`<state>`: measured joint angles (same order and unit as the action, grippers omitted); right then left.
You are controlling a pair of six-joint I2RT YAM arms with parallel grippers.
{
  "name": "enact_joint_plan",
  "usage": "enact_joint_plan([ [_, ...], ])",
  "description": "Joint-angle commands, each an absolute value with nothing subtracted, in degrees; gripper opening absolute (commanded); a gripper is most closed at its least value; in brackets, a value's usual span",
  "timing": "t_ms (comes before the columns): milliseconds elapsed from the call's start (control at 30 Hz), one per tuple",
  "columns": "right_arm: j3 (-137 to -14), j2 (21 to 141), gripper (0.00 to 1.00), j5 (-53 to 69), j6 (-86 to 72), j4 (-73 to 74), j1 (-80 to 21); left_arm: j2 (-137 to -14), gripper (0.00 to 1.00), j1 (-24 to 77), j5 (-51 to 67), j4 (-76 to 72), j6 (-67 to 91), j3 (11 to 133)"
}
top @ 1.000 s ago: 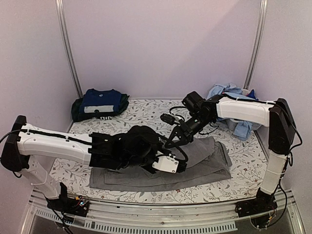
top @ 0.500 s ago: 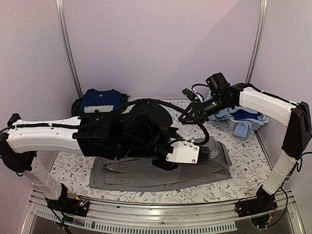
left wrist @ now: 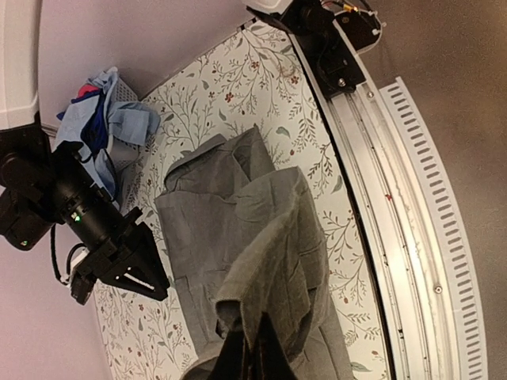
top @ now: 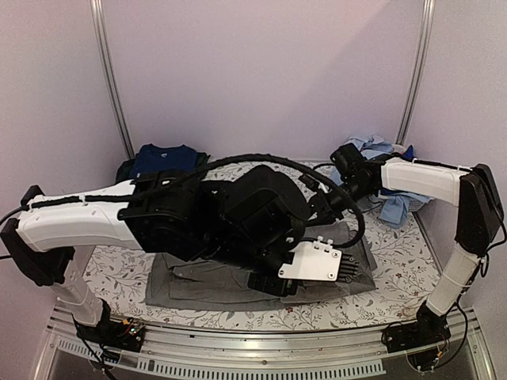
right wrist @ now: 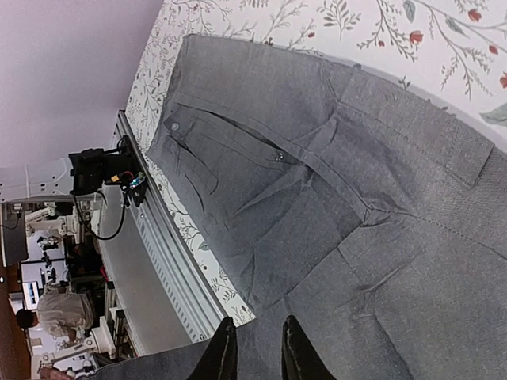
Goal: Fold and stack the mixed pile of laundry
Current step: Adjust the rectangle-folded shirt at the center of the board.
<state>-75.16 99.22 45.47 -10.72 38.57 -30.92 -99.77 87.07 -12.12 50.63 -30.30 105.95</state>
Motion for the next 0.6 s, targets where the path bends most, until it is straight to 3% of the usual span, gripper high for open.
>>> enact_joint_plan([
  [0, -71.8, 101.5, 0.17, 44.0, -7.6, 39.3, -35.8, -100.0, 0.0, 87.4, -13.6, 52.9, -24.4, 104.2],
  [200, -66.5, 105.2, 0.14, 43.2, -8.1, 38.1, -36.8, -101.1, 0.0, 78.6, -9.8, 49.9, -14.6, 105.8],
  [333, -65.2, 108.1, 0.25, 43.7, -7.0, 38.3, -35.5, -99.6, 0.0, 69.1, -1.8, 47.1, -4.5, 101.9],
  [500, -66.2, 104.3, 0.48, 44.5, -10.3, 34.5, -30.3, -90.0, 0.0, 57.3, 6.8, 36.2, 9.4, 83.9],
  [567, -67.7, 101.7, 0.53, 43.3, -11.0, 34.0, -29.2, -86.5, 0.0, 52.7, 8.9, 33.3, 14.4, 77.0],
])
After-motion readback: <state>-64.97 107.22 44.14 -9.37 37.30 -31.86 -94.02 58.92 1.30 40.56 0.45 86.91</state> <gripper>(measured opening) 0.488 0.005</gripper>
